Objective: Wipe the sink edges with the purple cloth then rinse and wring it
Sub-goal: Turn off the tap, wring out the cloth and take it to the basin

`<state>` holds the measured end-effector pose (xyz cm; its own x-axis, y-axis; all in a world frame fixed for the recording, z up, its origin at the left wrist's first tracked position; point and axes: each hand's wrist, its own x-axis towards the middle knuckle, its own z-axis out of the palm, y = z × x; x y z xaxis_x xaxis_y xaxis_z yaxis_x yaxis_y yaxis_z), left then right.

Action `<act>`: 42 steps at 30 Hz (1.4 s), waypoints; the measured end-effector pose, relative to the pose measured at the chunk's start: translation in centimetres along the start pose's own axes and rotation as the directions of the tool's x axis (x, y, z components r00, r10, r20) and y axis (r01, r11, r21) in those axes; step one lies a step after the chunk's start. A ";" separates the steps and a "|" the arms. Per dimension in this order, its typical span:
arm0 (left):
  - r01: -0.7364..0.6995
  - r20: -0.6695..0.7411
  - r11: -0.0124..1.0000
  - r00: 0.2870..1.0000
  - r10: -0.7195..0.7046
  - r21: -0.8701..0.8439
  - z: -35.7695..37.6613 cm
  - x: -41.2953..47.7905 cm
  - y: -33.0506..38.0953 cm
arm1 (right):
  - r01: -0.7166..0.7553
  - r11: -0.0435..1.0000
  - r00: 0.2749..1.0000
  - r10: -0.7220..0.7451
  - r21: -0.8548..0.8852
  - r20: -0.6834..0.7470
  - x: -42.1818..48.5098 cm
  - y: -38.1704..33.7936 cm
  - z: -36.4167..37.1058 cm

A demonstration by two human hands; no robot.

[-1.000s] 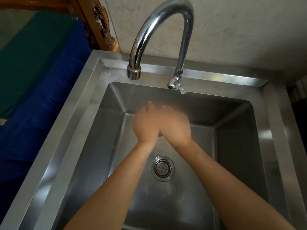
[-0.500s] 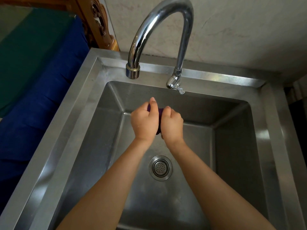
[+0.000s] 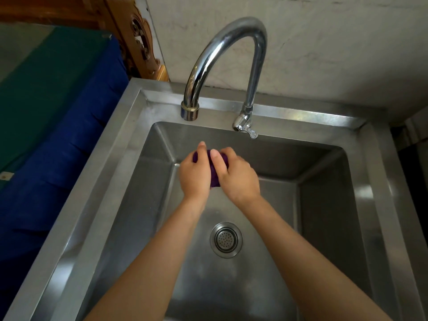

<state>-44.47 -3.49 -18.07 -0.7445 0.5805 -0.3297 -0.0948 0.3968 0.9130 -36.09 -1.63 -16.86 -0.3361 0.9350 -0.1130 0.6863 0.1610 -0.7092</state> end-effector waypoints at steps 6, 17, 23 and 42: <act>-0.161 -0.095 0.979 0.980 0.173 0.122 -0.2 -0.6 -0.1 | -0.016 0.998 0.998 0.013 -0.060 -0.057 0.3 -0.4 0.8; 0.256 0.269 0.967 0.933 -0.241 -0.020 -2.3 0.2 -1.3 | -0.154 0.961 0.963 0.095 0.228 0.252 0.8 1.0 -0.2; 0.452 0.571 0.878 0.768 -0.291 -0.160 -3.3 0.2 -0.7 | 0.095 0.977 0.986 -0.118 0.193 0.116 -0.4 1.9 0.3; 0.519 0.515 0.782 0.801 -0.304 -0.345 -3.0 -1.4 0.5 | 0.234 0.965 0.966 -0.218 0.119 -0.138 -0.8 0.5 0.9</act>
<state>-45.43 -6.22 -16.47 -0.2274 0.7108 -0.6656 -0.6882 0.3663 0.6263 -36.04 -2.62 -17.79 -0.3851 0.9120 0.1411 0.5069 0.3368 -0.7934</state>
